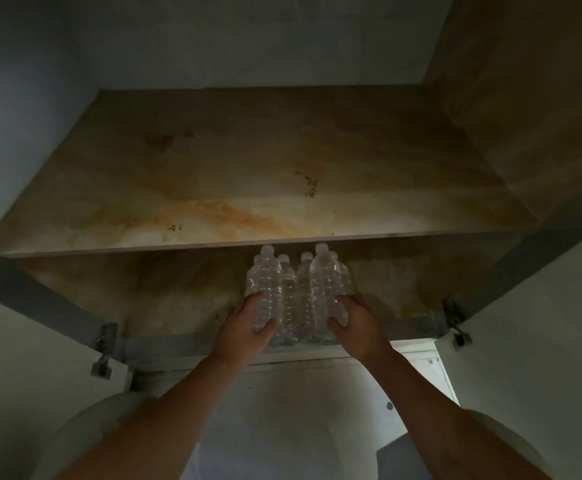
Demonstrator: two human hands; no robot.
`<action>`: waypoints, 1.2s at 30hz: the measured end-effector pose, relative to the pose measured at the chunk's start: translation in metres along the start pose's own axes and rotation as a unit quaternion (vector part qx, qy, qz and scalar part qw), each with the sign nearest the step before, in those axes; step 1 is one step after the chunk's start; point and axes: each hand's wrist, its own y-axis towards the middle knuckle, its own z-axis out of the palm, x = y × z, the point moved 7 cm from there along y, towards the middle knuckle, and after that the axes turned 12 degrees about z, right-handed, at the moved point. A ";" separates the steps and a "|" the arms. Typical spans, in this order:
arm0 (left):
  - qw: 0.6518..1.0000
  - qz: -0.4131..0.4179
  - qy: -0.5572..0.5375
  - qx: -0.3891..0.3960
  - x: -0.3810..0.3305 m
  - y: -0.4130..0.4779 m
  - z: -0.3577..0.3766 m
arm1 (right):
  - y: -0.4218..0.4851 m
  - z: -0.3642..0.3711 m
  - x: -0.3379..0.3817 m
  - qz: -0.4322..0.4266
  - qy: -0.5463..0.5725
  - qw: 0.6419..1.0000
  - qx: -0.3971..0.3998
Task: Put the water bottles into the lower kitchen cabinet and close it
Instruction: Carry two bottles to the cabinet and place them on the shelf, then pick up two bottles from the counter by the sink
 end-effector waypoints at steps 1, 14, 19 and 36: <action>1.000 -0.004 0.013 0.024 -0.001 -0.002 0.000 | -0.005 0.000 0.001 0.003 -0.013 1.000 0.017; 0.968 0.047 0.236 0.069 -0.207 -0.138 -0.194 | -0.241 -0.155 0.063 0.065 -0.175 0.981 0.055; 0.936 0.117 0.323 0.080 -0.326 -0.171 -0.285 | -0.336 -0.266 0.141 0.035 -0.180 0.983 0.015; 0.913 0.211 0.344 0.061 -0.529 -0.252 -0.420 | -0.502 -0.446 0.247 -0.046 -0.158 0.981 -0.106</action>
